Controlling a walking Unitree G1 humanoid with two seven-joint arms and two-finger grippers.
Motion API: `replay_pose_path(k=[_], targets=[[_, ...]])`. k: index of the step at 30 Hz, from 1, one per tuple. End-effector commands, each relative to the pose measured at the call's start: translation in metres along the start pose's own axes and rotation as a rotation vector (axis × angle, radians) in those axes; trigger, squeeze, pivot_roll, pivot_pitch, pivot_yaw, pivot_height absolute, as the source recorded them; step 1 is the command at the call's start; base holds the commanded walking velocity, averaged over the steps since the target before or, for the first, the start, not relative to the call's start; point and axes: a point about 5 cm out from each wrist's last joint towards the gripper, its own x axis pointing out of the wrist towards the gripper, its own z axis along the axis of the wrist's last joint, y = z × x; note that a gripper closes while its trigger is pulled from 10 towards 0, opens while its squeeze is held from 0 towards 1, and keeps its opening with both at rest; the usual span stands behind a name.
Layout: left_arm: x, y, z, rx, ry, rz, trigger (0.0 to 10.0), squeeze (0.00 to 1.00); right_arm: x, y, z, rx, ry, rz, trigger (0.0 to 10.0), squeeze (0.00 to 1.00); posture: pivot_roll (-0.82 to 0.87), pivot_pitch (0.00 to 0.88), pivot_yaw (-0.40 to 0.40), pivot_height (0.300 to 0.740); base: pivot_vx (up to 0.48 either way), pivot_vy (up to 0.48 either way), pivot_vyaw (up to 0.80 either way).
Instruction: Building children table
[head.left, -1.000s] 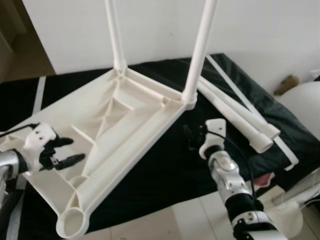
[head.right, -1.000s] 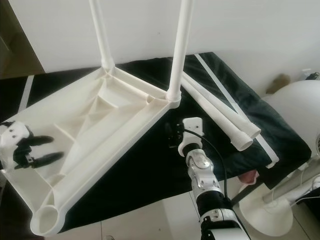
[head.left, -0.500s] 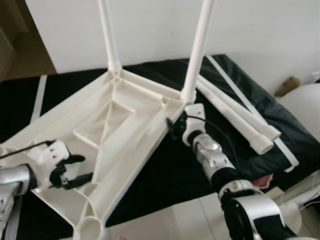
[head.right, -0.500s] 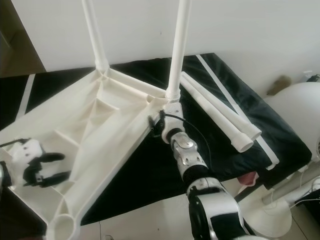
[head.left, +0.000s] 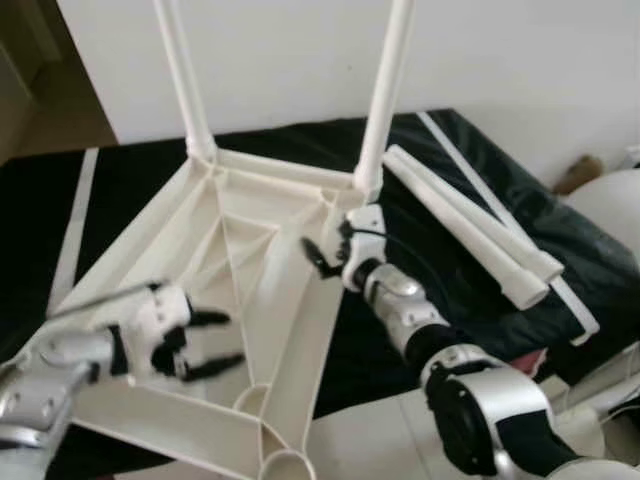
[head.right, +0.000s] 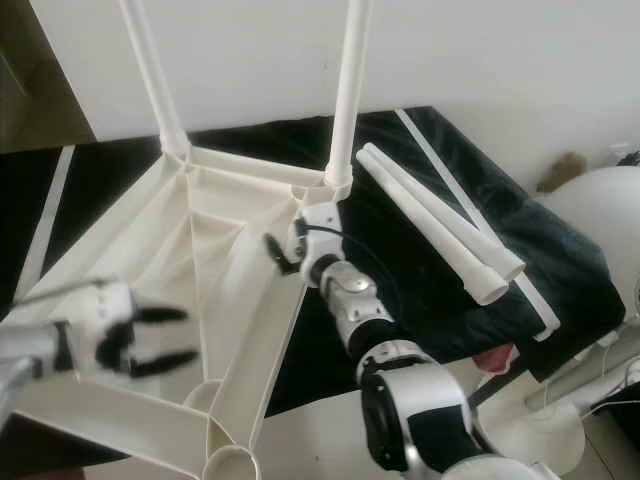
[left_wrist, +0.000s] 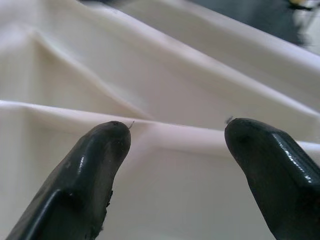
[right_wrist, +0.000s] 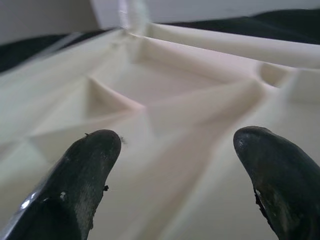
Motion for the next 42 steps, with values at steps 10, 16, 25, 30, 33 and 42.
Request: replay_pose_path(k=[10,16,25,30,33,42], targets=[[-0.038,0.017,0.005,-0.099,-0.026,0.081,10.0,0.0,-0.045,-0.063,0.014,-0.043,-0.236,-0.213,10.0,0.0,0.08,0.042,0.001,0.74,0.0,0.0,0.0],[-0.038,-0.007,0.003,-0.153,-0.03,-0.03,10.0,0.0,-0.079,-0.084,0.008,-0.076,-0.254,-0.276,10.0,0.0,0.07,0.044,-0.006,0.74,0.0,0.0,0.0],[-0.035,-0.039,0.01,-0.194,-0.043,-0.156,10.0,0.0,-0.114,-0.096,0.005,-0.116,-0.246,-0.329,10.0,0.0,0.07,0.037,-0.021,0.74,0.0,0.0,0.0],[-0.032,-0.057,0.007,-0.144,-0.031,-0.187,10.0,0.0,-0.122,-0.096,0.006,-0.117,-0.228,-0.335,10.0,0.0,0.07,0.03,-0.028,0.74,0.0,0.0,0.0],[-0.03,-0.06,0.006,-0.13,-0.02,-0.185,10.0,0.0,-0.123,-0.096,0.006,-0.12,-0.222,-0.338,10.0,0.0,0.07,0.029,-0.029,0.74,0.0,0.0,0.0],[-0.029,-0.061,-0.026,-0.049,0.213,-0.125,10.0,0.0,-0.125,-0.095,0.011,-0.117,-0.204,-0.341,10.0,0.0,0.07,0.024,-0.038,0.74,0.0,0.0,0.0]])
